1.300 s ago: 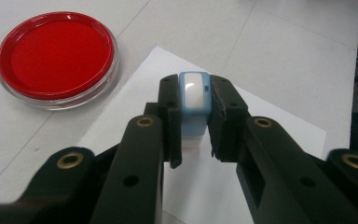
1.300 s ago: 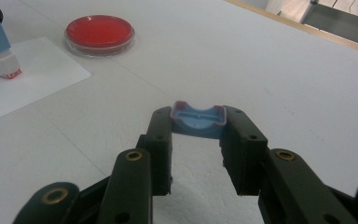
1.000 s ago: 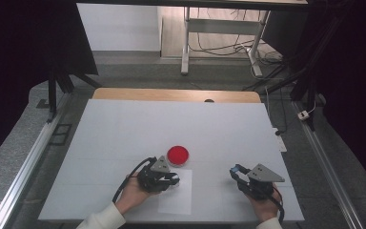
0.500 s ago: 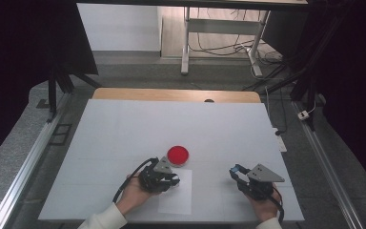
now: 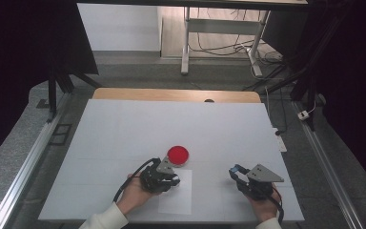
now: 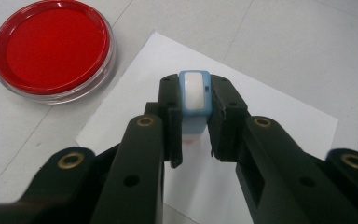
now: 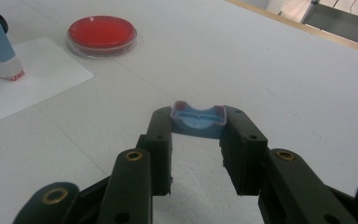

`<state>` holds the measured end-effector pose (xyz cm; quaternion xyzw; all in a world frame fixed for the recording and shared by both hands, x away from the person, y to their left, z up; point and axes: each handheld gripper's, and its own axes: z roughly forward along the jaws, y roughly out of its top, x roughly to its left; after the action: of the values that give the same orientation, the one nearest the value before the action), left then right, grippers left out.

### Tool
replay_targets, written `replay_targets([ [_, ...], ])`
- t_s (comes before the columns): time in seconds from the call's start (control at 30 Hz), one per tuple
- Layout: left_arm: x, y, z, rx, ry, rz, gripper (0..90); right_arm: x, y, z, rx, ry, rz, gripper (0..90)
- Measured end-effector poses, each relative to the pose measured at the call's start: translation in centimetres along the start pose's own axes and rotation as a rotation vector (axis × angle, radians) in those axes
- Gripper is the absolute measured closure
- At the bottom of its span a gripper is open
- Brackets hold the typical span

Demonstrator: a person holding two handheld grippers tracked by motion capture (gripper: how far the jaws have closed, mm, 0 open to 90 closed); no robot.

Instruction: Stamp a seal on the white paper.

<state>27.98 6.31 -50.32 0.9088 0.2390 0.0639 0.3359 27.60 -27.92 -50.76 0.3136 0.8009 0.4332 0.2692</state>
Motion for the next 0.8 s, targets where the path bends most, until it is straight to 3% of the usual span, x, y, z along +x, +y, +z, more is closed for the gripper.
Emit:
replay_targets([
  [0.8,-0.1,-0.13,0.0,-0.008,0.006,0.0,76.3,-0.01,0.07,0.14,-0.007,0.005,-0.001,64.1],
])
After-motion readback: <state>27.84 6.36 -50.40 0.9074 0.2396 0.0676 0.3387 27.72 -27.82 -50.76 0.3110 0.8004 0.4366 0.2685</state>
